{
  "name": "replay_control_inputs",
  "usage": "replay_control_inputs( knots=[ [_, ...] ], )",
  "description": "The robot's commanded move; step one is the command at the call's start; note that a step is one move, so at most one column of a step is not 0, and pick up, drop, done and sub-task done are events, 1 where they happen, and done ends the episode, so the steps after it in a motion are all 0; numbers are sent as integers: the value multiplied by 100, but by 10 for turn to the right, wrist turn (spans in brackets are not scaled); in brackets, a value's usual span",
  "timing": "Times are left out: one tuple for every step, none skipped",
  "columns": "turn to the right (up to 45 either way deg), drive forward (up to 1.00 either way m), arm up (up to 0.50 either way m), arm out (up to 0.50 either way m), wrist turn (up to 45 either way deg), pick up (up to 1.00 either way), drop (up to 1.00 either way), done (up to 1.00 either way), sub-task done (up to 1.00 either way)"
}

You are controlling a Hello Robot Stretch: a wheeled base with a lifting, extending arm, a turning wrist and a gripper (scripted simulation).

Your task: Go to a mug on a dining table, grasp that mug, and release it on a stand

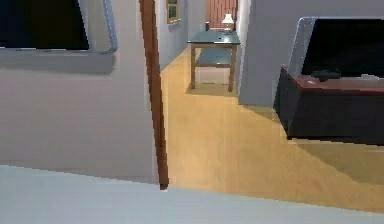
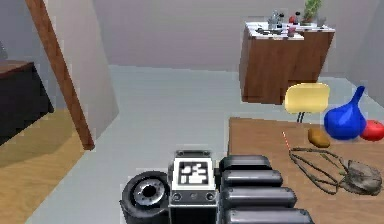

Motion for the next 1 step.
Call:
replay_control_inputs(
  knots=[
    [0, 100, 0, 0, 0, 0, 0, 0, 0]
  ],
)
